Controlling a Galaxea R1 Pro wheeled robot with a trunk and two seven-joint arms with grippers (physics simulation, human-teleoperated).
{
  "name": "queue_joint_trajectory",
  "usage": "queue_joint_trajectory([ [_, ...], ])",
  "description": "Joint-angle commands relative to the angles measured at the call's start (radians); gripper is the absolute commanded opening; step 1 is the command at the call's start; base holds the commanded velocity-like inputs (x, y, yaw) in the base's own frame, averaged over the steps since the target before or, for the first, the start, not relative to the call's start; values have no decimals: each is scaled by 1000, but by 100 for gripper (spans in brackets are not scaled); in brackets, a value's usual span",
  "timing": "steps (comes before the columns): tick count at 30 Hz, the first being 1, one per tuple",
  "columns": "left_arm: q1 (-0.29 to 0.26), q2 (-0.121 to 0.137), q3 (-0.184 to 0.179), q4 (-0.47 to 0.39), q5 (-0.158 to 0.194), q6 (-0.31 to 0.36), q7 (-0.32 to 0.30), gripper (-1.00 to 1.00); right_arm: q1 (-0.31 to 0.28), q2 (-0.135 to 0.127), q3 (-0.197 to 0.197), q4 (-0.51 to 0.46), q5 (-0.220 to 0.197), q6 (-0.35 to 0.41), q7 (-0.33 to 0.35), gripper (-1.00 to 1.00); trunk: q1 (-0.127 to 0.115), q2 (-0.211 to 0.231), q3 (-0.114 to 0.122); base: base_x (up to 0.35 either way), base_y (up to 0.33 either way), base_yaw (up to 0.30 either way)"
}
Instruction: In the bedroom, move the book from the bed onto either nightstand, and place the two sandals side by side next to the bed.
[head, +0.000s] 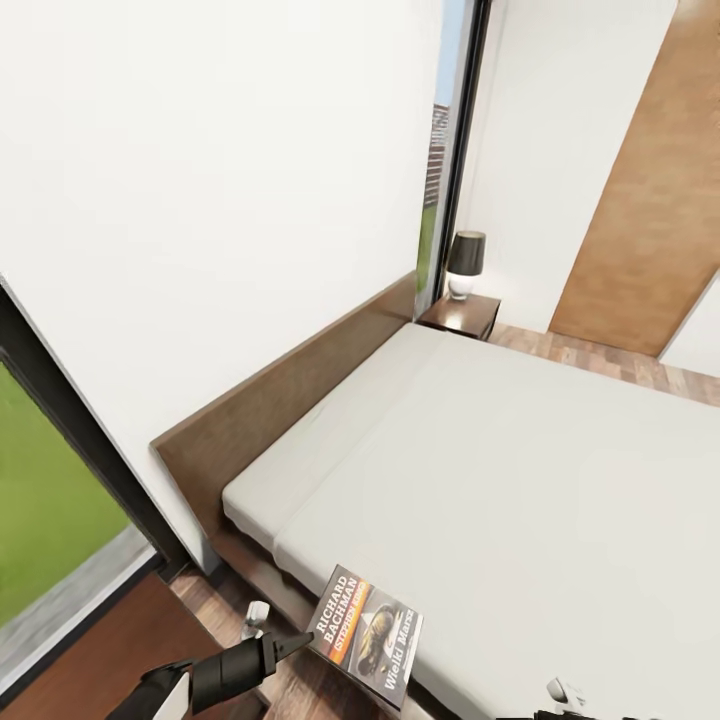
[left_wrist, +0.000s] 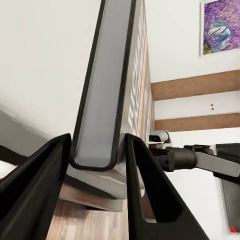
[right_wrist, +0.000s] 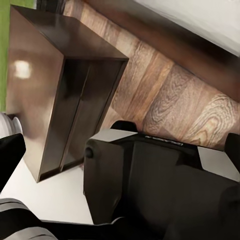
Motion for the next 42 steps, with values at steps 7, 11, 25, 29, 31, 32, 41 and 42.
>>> queue_joint_trajectory([
  [7, -1, 0, 2, 0, 2, 10, -3, -100, -1, 0, -9, 1, 7, 7, 3, 100, 0, -1, 10, 0, 0, 0],
  [11, -1, 0, 2, 0, 2, 10, -3, -100, -1, 0, -9, 1, 7, 7, 3, 100, 0, -1, 17, 0, 0, 0],
  [25, -1, 0, 2, 0, 2, 10, -3, -100, -1, 0, -9, 1, 7, 7, 3, 100, 0, -1, 39, 0, 0, 0],
  [29, -1, 0, 2, 0, 2, 10, -3, -100, -1, 0, -9, 1, 7, 7, 3, 100, 0, -1, 46, 0, 0, 0],
  [31, -1, 0, 2, 0, 2, 10, -3, -100, -1, 0, -9, 1, 7, 7, 3, 100, 0, -1, 49, 0, 0, 0],
  [32, -1, 0, 2, 0, 2, 10, -3, -100, -1, 0, -9, 1, 7, 7, 3, 100, 0, -1, 51, 0, 0, 0],
  [41, -1, 0, 2, 0, 2, 10, -3, -100, -1, 0, -9, 1, 7, 7, 3, 100, 0, -1, 65, 0, 0, 0],
  [42, -1, 0, 2, 0, 2, 10, -3, -100, -1, 0, -9, 1, 7, 7, 3, 100, 0, -1, 67, 0, 0, 0],
])
